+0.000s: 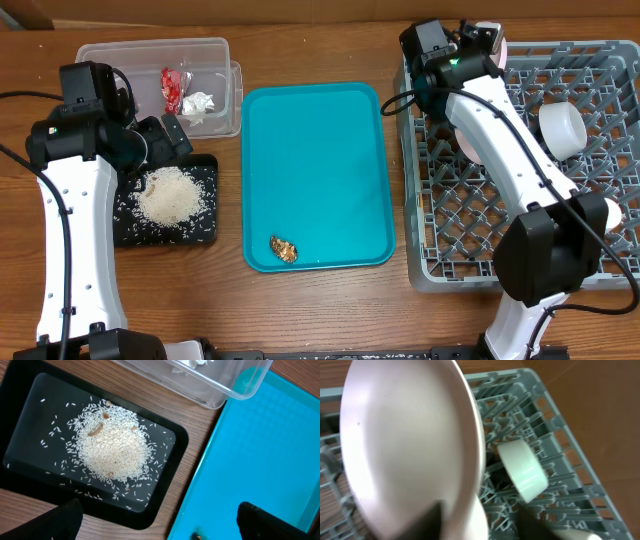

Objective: Sort waste into correct bins and load items into the dishwasher
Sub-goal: 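Lift the white plate and carry it over the rack's back, then lower the white plate upright into the rack slots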

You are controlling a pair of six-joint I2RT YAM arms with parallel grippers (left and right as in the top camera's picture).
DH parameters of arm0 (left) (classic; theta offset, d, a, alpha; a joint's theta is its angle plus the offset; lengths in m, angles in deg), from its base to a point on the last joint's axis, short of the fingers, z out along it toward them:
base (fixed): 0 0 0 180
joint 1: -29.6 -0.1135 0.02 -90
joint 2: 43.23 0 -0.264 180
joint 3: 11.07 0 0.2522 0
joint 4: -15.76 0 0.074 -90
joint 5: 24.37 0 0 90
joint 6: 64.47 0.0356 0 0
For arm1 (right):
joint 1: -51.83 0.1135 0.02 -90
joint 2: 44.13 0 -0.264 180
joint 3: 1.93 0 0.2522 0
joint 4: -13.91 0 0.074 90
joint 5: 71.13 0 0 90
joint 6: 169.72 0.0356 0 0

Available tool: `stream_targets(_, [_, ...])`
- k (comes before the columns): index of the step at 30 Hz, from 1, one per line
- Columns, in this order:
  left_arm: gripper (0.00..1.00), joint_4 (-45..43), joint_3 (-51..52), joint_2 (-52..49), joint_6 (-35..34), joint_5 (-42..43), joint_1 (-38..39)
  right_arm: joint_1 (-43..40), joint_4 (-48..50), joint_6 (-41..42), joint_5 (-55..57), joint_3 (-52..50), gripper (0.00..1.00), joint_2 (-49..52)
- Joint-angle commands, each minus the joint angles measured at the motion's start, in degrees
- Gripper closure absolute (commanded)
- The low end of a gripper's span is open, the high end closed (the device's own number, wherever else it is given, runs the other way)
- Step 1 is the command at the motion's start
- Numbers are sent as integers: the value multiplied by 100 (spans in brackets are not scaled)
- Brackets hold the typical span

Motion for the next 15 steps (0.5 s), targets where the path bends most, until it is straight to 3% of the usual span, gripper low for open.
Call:
stream_targets(1, [0, 17, -109, 44, -81, 48, -9, 7, -4, 68, -450, -20, 28, -557])
stream_targets(11, [0, 17, -109, 44, -81, 48, -9, -87, 302, 66, -1154, -20, 22, -1521])
stream_targets(13, [0, 17, -109, 44, -79, 48, -9, -223, 391, 68, -1174, -20, 28, -1606])
stream_targets(15, [0, 20, -109, 44, -79, 48, -9, -424, 448, 66, -1224, -20, 41, -1613])
